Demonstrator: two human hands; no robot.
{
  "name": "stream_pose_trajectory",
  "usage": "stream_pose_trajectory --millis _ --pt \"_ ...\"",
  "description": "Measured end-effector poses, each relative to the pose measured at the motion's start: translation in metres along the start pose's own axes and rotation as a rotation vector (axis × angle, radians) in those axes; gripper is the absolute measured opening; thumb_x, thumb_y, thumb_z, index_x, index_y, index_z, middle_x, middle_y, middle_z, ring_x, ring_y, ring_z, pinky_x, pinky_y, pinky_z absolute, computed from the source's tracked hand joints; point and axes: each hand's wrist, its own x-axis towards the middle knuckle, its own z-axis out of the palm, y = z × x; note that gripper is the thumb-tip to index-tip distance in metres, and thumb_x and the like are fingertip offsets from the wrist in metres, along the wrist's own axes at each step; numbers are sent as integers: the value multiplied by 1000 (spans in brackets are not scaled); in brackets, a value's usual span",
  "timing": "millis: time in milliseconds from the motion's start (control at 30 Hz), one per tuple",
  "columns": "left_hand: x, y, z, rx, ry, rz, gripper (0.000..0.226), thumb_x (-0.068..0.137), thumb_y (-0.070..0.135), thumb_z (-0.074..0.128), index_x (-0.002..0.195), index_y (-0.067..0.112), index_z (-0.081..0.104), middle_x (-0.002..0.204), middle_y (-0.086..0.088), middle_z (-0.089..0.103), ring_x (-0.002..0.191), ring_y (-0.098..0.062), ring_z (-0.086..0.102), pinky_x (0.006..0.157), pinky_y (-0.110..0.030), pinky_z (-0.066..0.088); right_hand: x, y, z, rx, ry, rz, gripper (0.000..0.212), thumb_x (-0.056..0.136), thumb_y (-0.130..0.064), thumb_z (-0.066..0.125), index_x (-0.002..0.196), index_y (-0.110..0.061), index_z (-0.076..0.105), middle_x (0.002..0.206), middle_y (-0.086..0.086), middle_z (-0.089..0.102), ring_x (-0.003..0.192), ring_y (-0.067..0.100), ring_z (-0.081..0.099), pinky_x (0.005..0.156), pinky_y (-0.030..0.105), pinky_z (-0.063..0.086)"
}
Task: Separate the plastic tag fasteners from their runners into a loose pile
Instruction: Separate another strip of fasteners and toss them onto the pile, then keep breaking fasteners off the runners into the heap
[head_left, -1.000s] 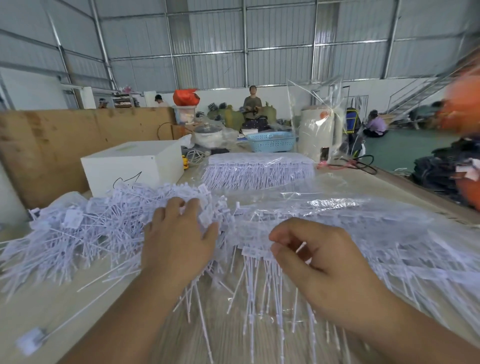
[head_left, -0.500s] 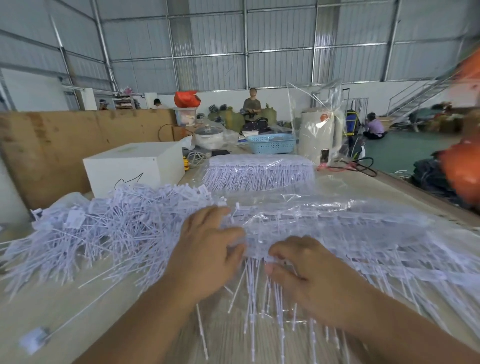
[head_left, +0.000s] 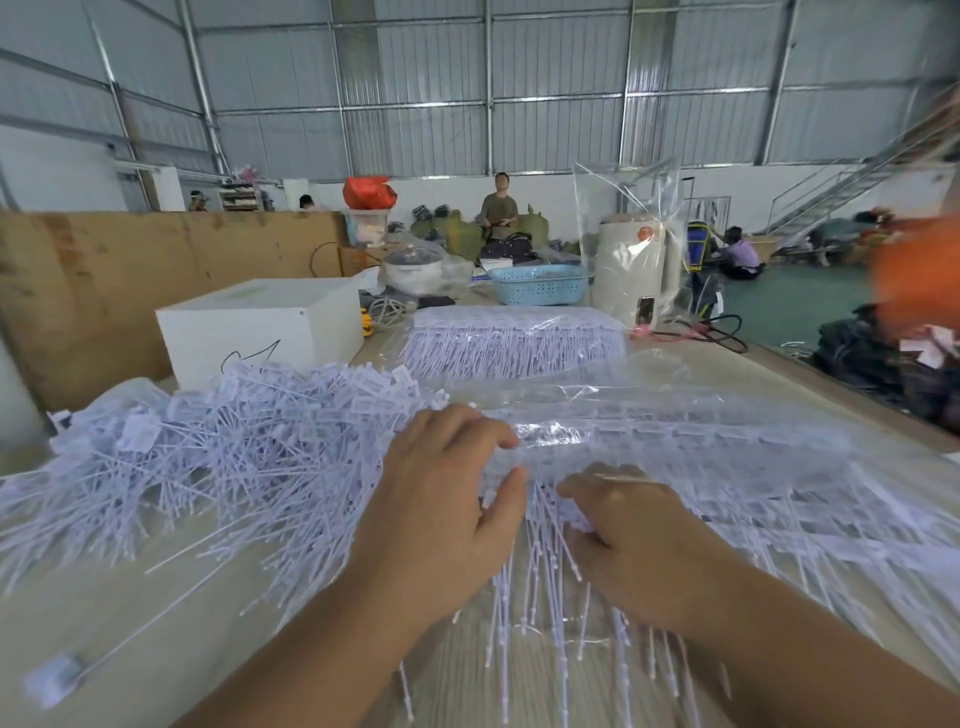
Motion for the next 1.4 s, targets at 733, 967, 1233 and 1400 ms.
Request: stream_pose_trajectory --millis 733,967,1233,1400 --pt "-4 -18 35 208 -312 -212 42 89 6 51 127 22 60 122 8 55 118 -12 45 97 -26 42 3 11 13 -12 -87 -45 42 94 -29 40 134 -25 51 127 -7 41 119 17 35 105 33 32" --pt "-6 -20 42 249 -416 -142 51 92 17 47 143 23 42 139 5 44 126 -18 36 107 -32 35 2 8 12 -73 -131 -57 42 96 -30 38 137 -25 44 127 -5 39 117 17 34 104 33 29" --pt "0 -10 29 241 -277 -72 40 78 19 46 107 21 75 98 5 72 94 -19 61 86 -35 47 5 10 8 55 71 -1 32 94 -48 27 93 -30 54 97 -11 50 99 13 46 95 37 38" --pt "0 7 17 344 -230 39 28 73 21 47 71 20 75 67 6 67 70 -20 63 68 -37 51 8 10 10 67 121 30 50 95 -51 26 138 -31 44 141 -7 32 130 17 23 112 33 21"
